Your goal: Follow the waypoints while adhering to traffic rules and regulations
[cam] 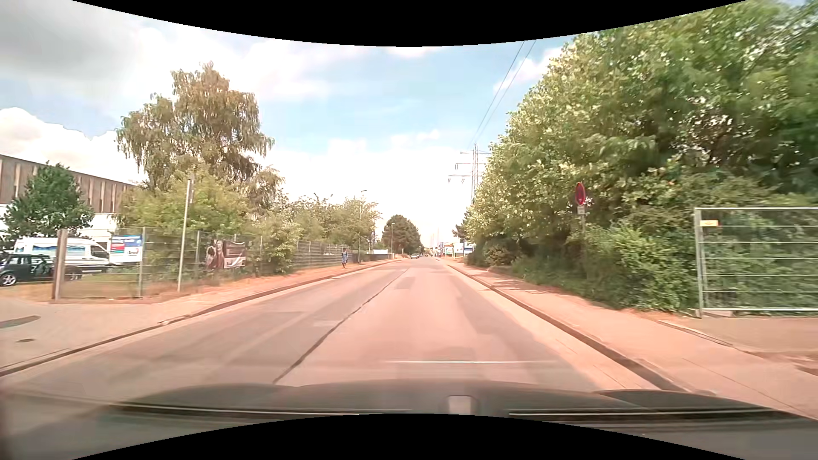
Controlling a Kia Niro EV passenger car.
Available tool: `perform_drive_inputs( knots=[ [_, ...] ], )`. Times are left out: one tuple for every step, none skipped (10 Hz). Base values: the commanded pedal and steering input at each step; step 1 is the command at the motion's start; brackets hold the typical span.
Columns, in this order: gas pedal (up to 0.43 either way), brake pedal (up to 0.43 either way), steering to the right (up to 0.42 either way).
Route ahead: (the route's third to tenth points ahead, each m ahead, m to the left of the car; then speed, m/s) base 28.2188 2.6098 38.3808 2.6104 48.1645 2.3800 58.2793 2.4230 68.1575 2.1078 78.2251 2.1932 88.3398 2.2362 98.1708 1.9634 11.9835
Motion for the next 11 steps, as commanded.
perform_drive_inputs(
  knots=[
    [0.150, 0.000, -0.001],
    [0.138, 0.000, 0.000],
    [0.138, 0.000, 0.000],
    [0.138, 0.000, 0.000],
    [0.138, 0.000, -0.001],
    [0.138, 0.000, -0.001],
    [0.138, 0.000, -0.002],
    [0.138, 0.000, -0.002],
    [0.138, 0.000, -0.001],
    [0.138, 0.000, 0.000],
    [0.138, 0.000, 0.000]
  ],
)
